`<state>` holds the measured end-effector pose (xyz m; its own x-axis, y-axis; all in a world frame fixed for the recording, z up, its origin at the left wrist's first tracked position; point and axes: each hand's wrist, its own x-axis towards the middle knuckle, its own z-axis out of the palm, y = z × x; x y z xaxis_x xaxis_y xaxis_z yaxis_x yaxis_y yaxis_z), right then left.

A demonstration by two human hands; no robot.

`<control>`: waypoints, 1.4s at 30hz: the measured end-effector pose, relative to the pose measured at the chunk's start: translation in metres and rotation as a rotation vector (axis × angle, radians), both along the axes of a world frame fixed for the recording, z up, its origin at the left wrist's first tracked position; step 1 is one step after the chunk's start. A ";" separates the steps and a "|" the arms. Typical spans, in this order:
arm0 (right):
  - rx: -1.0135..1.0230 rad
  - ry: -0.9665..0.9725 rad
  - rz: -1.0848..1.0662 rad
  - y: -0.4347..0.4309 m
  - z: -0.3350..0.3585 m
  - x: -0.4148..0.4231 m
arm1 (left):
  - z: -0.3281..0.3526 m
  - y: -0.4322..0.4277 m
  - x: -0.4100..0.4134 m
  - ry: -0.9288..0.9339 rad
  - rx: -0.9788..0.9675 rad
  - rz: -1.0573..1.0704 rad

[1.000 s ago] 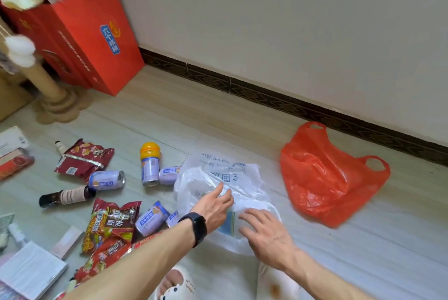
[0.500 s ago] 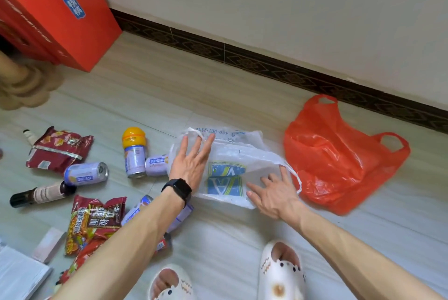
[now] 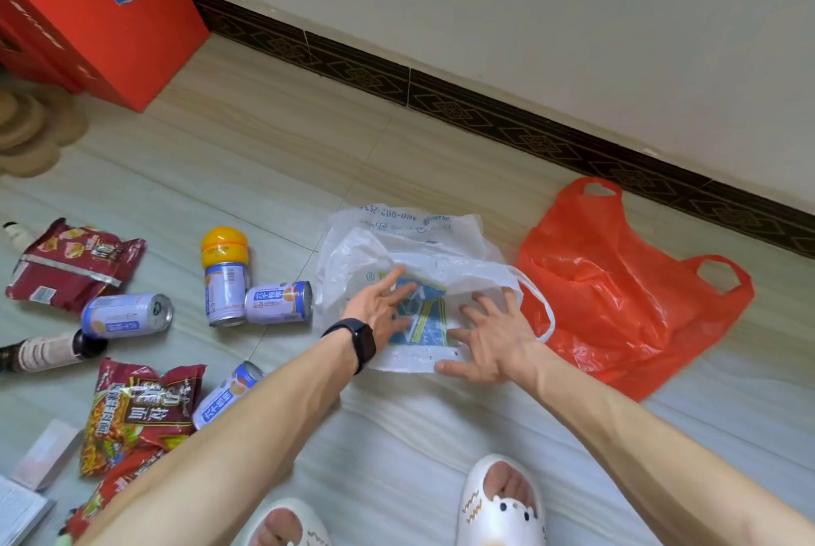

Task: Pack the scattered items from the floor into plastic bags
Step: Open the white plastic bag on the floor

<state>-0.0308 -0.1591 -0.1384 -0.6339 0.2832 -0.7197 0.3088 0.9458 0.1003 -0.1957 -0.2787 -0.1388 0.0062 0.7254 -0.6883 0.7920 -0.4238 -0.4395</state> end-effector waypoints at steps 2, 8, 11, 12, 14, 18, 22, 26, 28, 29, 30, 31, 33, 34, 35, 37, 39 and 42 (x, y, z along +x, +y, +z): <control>-0.039 -0.043 0.046 0.001 0.001 0.003 | -0.002 0.007 -0.010 0.029 0.072 0.072; -0.127 0.191 0.084 -0.001 0.010 0.017 | 0.017 0.032 -0.034 -0.099 0.252 0.275; -0.226 0.195 0.018 -0.010 0.026 0.028 | 0.032 0.040 -0.035 -0.226 0.305 0.480; -0.246 0.155 0.008 -0.012 0.031 0.033 | 0.038 0.041 -0.036 -0.245 0.301 0.547; -0.283 0.053 -0.024 -0.015 0.040 0.045 | 0.044 0.044 -0.041 -0.208 0.244 0.592; -0.329 -0.075 -0.160 -0.006 0.061 0.047 | 0.040 0.036 -0.045 -0.241 0.139 0.570; -0.406 0.180 -0.366 0.003 0.070 0.030 | 0.036 0.016 -0.027 -0.387 0.084 0.481; -0.028 0.390 -0.084 -0.002 0.053 0.012 | 0.035 0.000 -0.005 -0.359 0.184 -0.034; 0.150 0.259 -0.017 0.002 0.039 0.010 | 0.035 -0.001 -0.003 -0.240 0.225 -0.213; 0.203 0.206 -0.023 0.006 0.032 0.010 | 0.036 -0.001 -0.004 -0.165 0.219 -0.241; 0.244 0.177 -0.037 0.011 0.027 0.012 | 0.035 0.000 -0.005 -0.087 0.188 -0.233; 0.278 0.171 -0.048 0.016 0.021 0.016 | 0.034 0.003 -0.008 -0.006 0.162 -0.194; 0.346 0.160 -0.053 0.026 0.014 0.023 | 0.036 0.010 -0.018 0.083 0.168 -0.035; 0.374 0.152 -0.050 0.030 0.013 0.026 | 0.035 0.011 -0.025 0.083 0.175 0.077; 0.390 0.144 -0.046 0.036 0.011 0.027 | 0.034 0.012 -0.034 0.080 0.168 0.193; 0.374 0.149 -0.103 0.048 0.012 0.025 | 0.030 0.009 -0.052 0.045 0.146 0.347; 0.312 0.212 -0.224 0.063 0.015 0.020 | 0.026 0.002 -0.064 -0.027 0.135 0.409; 0.147 0.196 -0.370 0.082 0.030 0.006 | 0.020 -0.014 -0.070 -0.130 0.160 0.446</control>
<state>-0.0246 -0.0774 -0.1086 -0.5912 0.6068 -0.5313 0.6503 0.7483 0.1310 -0.2656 -0.2931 -0.1184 -0.2501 0.7737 -0.5821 0.9337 0.0336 -0.3564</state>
